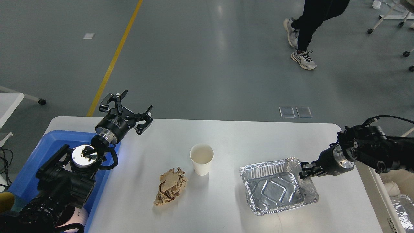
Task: Tidy desktop
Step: 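Lift the foil tray and bring it toward the table center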
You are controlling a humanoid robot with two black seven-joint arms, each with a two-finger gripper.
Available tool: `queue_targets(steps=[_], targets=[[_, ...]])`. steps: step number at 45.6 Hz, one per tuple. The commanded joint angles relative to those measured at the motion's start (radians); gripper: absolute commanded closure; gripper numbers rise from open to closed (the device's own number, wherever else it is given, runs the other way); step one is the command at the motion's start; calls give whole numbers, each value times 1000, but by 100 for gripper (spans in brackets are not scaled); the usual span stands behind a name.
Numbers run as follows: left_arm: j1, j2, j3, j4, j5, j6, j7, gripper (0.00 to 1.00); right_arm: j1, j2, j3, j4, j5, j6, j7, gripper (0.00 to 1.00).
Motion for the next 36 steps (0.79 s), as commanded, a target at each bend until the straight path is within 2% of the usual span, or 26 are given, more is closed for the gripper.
queue_targets(steps=[1, 15, 27, 36], targets=[[0, 1, 0, 0, 11, 3, 1, 1, 16, -22, 3, -9, 92, 16, -2, 100], [-6, 4, -1, 0, 32, 17, 1, 1, 47, -66, 4, 0, 280, 29, -13, 100], [-32, 81, -1, 2, 31, 11, 1, 1, 156, -102, 6, 72, 286, 47, -13, 100], [-37, 134, -9, 0, 32, 0, -2, 1, 232, -79, 15, 102, 289, 46, -13, 100]])
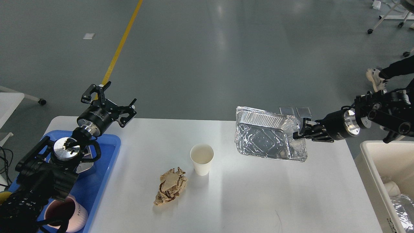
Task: Tidy desktop
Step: 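Lift the foil tray and bring it toward the table center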
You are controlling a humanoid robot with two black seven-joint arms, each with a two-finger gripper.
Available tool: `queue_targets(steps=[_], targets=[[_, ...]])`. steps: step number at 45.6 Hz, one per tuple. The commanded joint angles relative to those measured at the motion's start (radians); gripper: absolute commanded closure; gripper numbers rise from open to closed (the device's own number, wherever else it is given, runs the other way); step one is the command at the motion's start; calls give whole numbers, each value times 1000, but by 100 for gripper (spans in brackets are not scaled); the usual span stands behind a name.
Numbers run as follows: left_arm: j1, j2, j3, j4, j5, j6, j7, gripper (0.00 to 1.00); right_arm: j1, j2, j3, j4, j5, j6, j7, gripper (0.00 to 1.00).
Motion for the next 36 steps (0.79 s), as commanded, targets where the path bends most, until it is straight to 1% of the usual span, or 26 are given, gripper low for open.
queue_targets(steps=[1, 4, 10, 14, 18, 20, 22, 26, 28, 33, 36], targets=[[-9, 46, -4, -1, 0, -4, -2, 1, 42, 26, 5, 7, 3, 0, 0, 100], [-31, 78, -1, 1, 0, -4, -9, 1, 47, 43, 5, 4, 4, 0, 0, 100], [-60, 98, -1, 1, 0, -2, -54, 1, 55, 48, 8, 1, 6, -3, 0, 100], [-60, 133, 0, 6, 12, -1, -75, 1, 52, 46, 8, 1, 15, -11, 0, 100], [-63, 153, 2, 6, 66, -1, -95, 1, 44, 46, 8, -1, 37, -14, 0, 100], [-66, 161, 2, 6, 135, 1, -117, 1, 44, 43, 8, 1, 38, -15, 0, 100], [-72, 159, -4, 6, 201, 21, -150, 1, 44, 42, 8, -1, 38, -17, 0, 100], [-82, 155, -1, 3, 297, 76, -264, 1, 46, 40, 8, 1, 38, -17, 0, 100], [-86, 155, 3, 1, 331, 99, -296, 1, 46, 40, 8, -1, 38, -17, 2, 100], [-103, 156, 13, -1, 442, 134, -298, 1, 44, 40, 8, 1, 38, -25, 0, 100], [-111, 155, 55, -4, 540, 153, -302, 1, 44, 40, 8, 1, 38, -29, 0, 100]])
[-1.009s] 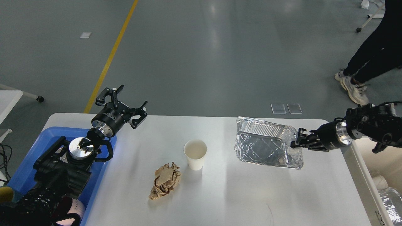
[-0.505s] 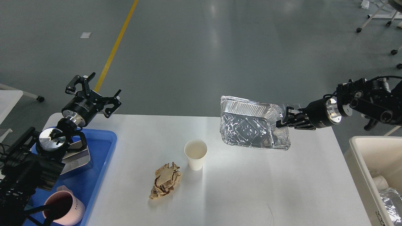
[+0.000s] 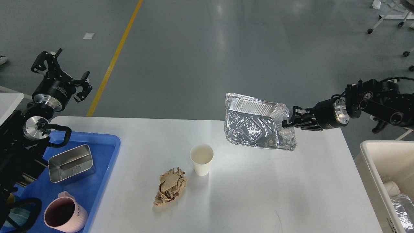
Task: Tidy desktop
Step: 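Lift the foil tray and bring it toward the table center, then hold the foil tray up while the left gripper moves toward the paper cup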
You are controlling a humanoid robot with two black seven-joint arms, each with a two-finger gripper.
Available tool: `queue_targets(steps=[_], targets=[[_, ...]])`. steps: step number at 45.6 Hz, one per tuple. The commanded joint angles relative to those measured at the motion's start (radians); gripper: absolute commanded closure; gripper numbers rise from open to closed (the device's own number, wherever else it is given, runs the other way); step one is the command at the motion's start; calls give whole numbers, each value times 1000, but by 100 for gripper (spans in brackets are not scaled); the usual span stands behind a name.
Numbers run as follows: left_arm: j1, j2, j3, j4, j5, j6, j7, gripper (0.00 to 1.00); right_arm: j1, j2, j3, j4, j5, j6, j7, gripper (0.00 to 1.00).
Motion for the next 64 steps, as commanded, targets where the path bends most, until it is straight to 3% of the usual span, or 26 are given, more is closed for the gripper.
queue_targets(steps=[1, 9, 12, 17, 20, 32, 35, 40, 49, 55, 64], targets=[[-19, -2, 70, -5, 180, 34, -14, 1, -1, 0, 0, 1, 0, -10, 0, 100], [-45, 6, 257, -48, 427, 80, -100, 1, -1, -3, 0, 4, 2, -21, 0, 100], [-49, 33, 344, -100, 463, 80, -77, 1, -1, -6, 0, 4, 2, -27, 0, 100], [-49, 163, 541, -261, 463, 80, 28, 1, -1, -17, 0, 3, 2, -27, 1, 100], [-48, 255, 613, -348, 463, 80, 64, 1, -1, -17, 0, -2, 5, -28, 1, 100], [-37, 625, 768, -721, 472, 77, 56, 2, -4, -14, 9, -2, 5, -44, 1, 100], [-32, 732, 774, -839, 489, 72, 30, 2, -4, -12, 11, -2, 5, -45, 1, 100], [-31, 895, 771, -990, 562, 72, -62, 2, -4, -9, 11, 0, 20, -51, 1, 100], [-29, 1062, 774, -1028, 650, 63, -215, 2, -5, -6, 11, 7, 26, -65, 0, 100], [-16, 1171, 789, -1031, 654, 9, -231, 2, -5, -1, 11, 7, 26, -67, 0, 100], [-8, 1282, 889, -1036, 671, -173, -228, 2, -2, 5, 11, 4, 25, -67, 0, 100]])
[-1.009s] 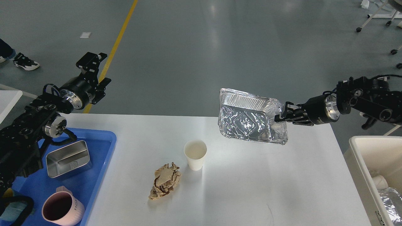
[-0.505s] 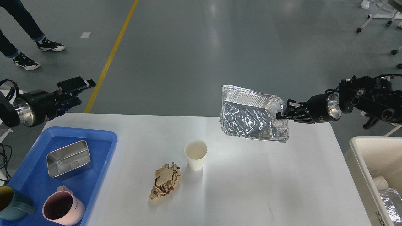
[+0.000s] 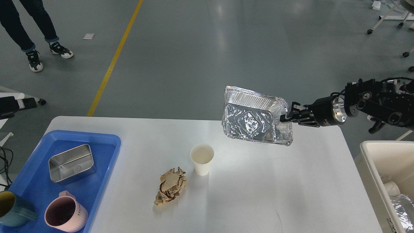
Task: Tidy desktop
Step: 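Hold the foil tray up while the left gripper moves toward the paper cup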
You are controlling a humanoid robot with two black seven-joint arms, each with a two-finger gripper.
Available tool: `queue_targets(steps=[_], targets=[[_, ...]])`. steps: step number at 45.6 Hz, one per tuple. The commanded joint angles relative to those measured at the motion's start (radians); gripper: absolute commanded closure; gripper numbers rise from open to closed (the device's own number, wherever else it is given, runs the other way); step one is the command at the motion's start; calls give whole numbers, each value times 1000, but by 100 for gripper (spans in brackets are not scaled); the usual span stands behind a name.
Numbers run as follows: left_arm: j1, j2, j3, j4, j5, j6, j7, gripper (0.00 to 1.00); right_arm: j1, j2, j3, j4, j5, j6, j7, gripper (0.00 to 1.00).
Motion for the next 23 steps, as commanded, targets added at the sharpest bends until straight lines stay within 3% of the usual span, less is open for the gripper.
queue_targets(steps=[1, 9, 10, 13, 23], targets=[[0, 49, 72, -4, 4, -93, 8, 2, 2, 2, 0, -2, -1, 0, 0, 100], [0, 97, 86, -4, 4, -165, 15, 2, -1, -3, 0, -2, 0, -3, 0, 100], [0, 124, 86, -5, 5, -220, 18, 2, -3, -1, 0, -2, -1, -8, 2, 100], [0, 149, 86, -2, 7, -257, 21, 2, -4, 0, 0, -4, 0, -8, 2, 100], [0, 164, 86, 1, 7, -293, 43, 1, -5, 8, 0, -2, -1, -9, 2, 100]])
